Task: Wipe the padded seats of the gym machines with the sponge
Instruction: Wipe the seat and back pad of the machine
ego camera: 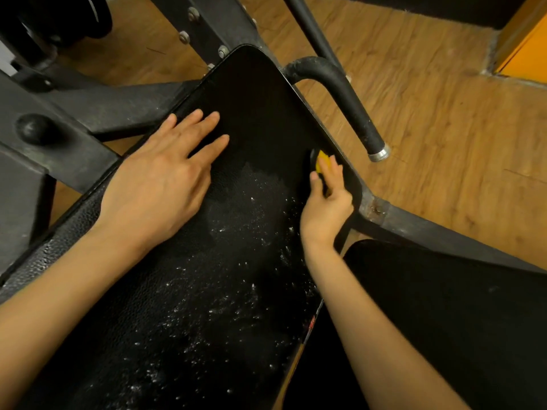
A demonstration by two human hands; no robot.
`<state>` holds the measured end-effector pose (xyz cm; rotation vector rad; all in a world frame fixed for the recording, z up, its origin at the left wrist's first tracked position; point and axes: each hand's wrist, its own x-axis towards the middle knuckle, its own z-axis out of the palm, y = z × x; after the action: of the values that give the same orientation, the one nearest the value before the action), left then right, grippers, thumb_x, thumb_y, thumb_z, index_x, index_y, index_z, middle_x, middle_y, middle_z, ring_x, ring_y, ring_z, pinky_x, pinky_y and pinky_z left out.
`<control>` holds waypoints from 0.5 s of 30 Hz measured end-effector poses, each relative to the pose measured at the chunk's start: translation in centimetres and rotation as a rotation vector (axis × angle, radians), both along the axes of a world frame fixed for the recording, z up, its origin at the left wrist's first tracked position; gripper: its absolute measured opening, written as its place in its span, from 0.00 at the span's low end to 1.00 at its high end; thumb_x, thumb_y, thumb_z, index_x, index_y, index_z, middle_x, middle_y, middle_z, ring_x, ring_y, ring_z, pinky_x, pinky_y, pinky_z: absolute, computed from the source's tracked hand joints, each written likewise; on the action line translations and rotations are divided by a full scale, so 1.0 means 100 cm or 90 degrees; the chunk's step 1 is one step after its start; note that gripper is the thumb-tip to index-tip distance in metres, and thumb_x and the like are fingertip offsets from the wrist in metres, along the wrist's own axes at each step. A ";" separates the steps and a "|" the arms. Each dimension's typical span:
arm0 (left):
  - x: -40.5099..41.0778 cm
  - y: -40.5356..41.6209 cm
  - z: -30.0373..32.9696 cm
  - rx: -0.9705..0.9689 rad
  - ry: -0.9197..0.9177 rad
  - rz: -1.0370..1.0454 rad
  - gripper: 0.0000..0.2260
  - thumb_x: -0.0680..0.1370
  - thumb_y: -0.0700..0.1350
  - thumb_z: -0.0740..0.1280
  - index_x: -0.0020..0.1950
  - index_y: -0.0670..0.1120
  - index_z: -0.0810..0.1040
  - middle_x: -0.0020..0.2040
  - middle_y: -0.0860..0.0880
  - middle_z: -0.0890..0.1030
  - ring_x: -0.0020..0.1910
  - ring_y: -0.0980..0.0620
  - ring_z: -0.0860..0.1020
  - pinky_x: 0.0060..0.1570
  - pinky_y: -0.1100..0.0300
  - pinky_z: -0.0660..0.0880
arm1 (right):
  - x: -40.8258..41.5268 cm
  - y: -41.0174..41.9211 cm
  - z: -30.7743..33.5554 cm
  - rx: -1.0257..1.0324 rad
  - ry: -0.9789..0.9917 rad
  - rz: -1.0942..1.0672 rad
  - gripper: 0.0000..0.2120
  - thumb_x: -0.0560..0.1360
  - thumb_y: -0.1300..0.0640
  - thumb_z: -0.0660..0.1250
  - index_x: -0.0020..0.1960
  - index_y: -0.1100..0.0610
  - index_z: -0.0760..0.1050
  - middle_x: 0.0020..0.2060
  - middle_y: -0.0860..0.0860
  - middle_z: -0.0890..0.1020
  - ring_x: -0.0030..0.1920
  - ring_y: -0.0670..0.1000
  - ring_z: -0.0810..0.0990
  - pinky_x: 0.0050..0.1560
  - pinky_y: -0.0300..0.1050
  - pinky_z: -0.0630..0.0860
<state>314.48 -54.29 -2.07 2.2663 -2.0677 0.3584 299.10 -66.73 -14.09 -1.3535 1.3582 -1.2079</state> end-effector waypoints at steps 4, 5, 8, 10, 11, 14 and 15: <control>0.001 0.001 0.000 0.007 -0.001 0.002 0.21 0.80 0.42 0.59 0.75 0.43 0.67 0.77 0.42 0.62 0.77 0.43 0.59 0.76 0.44 0.56 | -0.008 -0.006 -0.013 -0.034 0.011 0.023 0.17 0.79 0.63 0.64 0.66 0.55 0.74 0.69 0.49 0.74 0.72 0.44 0.66 0.74 0.41 0.59; 0.001 0.001 0.000 0.006 -0.001 0.000 0.21 0.81 0.42 0.59 0.75 0.43 0.67 0.77 0.42 0.62 0.77 0.43 0.59 0.76 0.45 0.56 | -0.009 -0.028 -0.015 -0.017 0.012 0.020 0.16 0.79 0.63 0.64 0.66 0.56 0.75 0.67 0.50 0.75 0.71 0.45 0.68 0.74 0.45 0.61; 0.001 0.001 -0.001 -0.001 0.004 -0.003 0.20 0.82 0.42 0.56 0.74 0.43 0.68 0.77 0.42 0.63 0.77 0.43 0.59 0.76 0.45 0.55 | -0.010 -0.068 -0.014 0.081 -0.048 -0.075 0.16 0.78 0.62 0.64 0.65 0.57 0.77 0.62 0.50 0.80 0.66 0.47 0.74 0.71 0.51 0.68; 0.003 0.000 -0.001 -0.002 0.001 -0.003 0.20 0.83 0.43 0.53 0.75 0.44 0.68 0.77 0.43 0.62 0.77 0.43 0.59 0.76 0.45 0.56 | -0.002 -0.034 -0.006 0.074 -0.035 -0.106 0.16 0.79 0.62 0.64 0.66 0.55 0.75 0.65 0.50 0.77 0.69 0.47 0.71 0.73 0.50 0.65; 0.003 0.001 -0.001 0.002 0.001 -0.003 0.21 0.82 0.44 0.53 0.75 0.44 0.67 0.77 0.43 0.62 0.77 0.44 0.59 0.76 0.45 0.56 | -0.002 -0.008 -0.004 0.048 -0.030 -0.088 0.17 0.79 0.63 0.64 0.67 0.54 0.73 0.67 0.50 0.75 0.71 0.45 0.68 0.74 0.46 0.62; 0.003 0.001 -0.001 0.003 0.003 -0.002 0.20 0.83 0.42 0.55 0.75 0.44 0.67 0.77 0.43 0.62 0.77 0.44 0.59 0.76 0.44 0.56 | -0.010 0.025 -0.015 0.003 -0.025 -0.025 0.18 0.78 0.64 0.64 0.67 0.54 0.74 0.69 0.48 0.73 0.73 0.43 0.64 0.74 0.41 0.59; 0.002 0.001 -0.001 0.004 0.003 -0.001 0.20 0.82 0.42 0.56 0.75 0.44 0.67 0.77 0.43 0.62 0.77 0.44 0.58 0.76 0.44 0.56 | -0.013 0.010 -0.016 -0.011 -0.004 -0.015 0.17 0.78 0.64 0.64 0.66 0.55 0.74 0.69 0.48 0.73 0.72 0.44 0.65 0.75 0.43 0.59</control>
<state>314.72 -54.24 -2.17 2.2659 -2.0717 0.3470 297.84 -65.77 -15.65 -1.3491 1.3657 -1.2406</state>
